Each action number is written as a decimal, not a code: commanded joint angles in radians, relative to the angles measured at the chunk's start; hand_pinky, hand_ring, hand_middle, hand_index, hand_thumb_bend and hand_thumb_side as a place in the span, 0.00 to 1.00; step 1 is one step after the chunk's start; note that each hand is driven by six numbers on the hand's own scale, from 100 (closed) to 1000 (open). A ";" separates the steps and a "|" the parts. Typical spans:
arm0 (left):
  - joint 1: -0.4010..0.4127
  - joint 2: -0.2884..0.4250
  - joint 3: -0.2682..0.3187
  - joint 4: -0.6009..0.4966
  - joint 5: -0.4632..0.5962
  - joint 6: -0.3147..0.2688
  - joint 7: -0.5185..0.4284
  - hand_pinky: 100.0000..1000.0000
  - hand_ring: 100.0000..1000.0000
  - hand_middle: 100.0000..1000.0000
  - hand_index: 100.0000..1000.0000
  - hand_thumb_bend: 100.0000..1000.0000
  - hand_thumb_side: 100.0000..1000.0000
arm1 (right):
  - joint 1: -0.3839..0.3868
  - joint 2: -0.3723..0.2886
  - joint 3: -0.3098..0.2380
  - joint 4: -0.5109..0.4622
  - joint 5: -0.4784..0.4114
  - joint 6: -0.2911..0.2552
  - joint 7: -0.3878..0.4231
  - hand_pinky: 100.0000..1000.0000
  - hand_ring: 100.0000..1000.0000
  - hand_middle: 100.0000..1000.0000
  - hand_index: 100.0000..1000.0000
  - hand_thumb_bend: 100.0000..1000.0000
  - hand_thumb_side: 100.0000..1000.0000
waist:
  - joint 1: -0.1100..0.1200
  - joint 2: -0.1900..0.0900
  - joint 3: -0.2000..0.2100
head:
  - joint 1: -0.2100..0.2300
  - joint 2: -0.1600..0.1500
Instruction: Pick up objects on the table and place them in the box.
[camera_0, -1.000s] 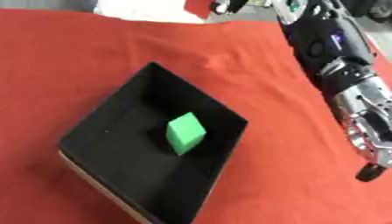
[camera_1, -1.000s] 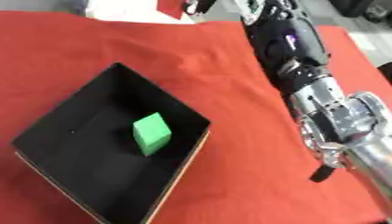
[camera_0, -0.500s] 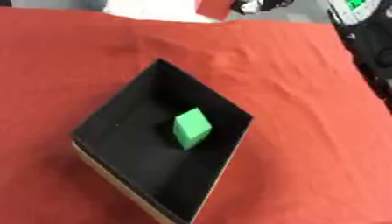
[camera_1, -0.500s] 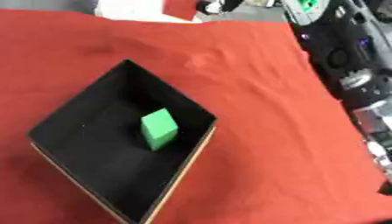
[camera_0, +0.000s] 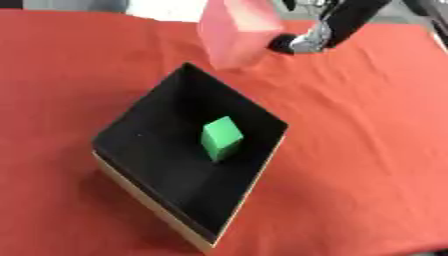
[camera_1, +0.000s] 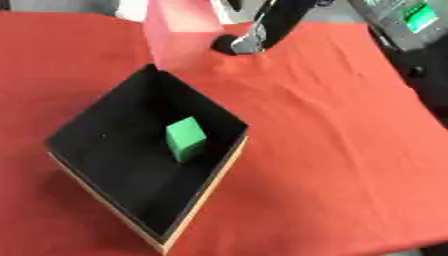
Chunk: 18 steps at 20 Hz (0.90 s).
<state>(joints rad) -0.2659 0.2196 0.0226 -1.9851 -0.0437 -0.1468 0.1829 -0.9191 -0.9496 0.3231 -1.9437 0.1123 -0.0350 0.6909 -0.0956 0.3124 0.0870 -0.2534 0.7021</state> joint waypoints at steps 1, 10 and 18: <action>-0.013 0.004 0.001 -0.015 0.003 -0.006 0.000 0.54 0.71 0.62 0.81 0.14 0.84 | -0.019 -0.038 0.012 -0.053 -0.031 0.010 0.016 0.45 0.35 0.12 0.46 0.00 0.00 | 0.007 -0.024 -0.002 | -0.001 0.016; -0.016 0.000 -0.002 -0.015 0.008 -0.008 -0.002 0.54 0.71 0.62 0.81 0.14 0.84 | -0.084 0.045 0.103 -0.056 0.055 0.023 0.049 0.45 0.36 0.14 0.46 0.00 0.00 | 0.016 -0.022 -0.001 | -0.015 0.026; -0.017 -0.001 -0.004 -0.015 0.012 -0.007 -0.007 0.54 0.71 0.62 0.81 0.14 0.85 | -0.076 0.093 0.142 -0.056 0.101 0.056 0.059 0.44 0.36 0.14 0.47 0.00 0.00 | 0.014 -0.008 0.007 | -0.021 0.019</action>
<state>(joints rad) -0.2722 0.2116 0.0219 -1.9851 -0.0363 -0.1524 0.1794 -0.9847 -0.8481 0.4698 -1.9893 0.2066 0.0146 0.7494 -0.0859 0.3208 0.0935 -0.2705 0.7209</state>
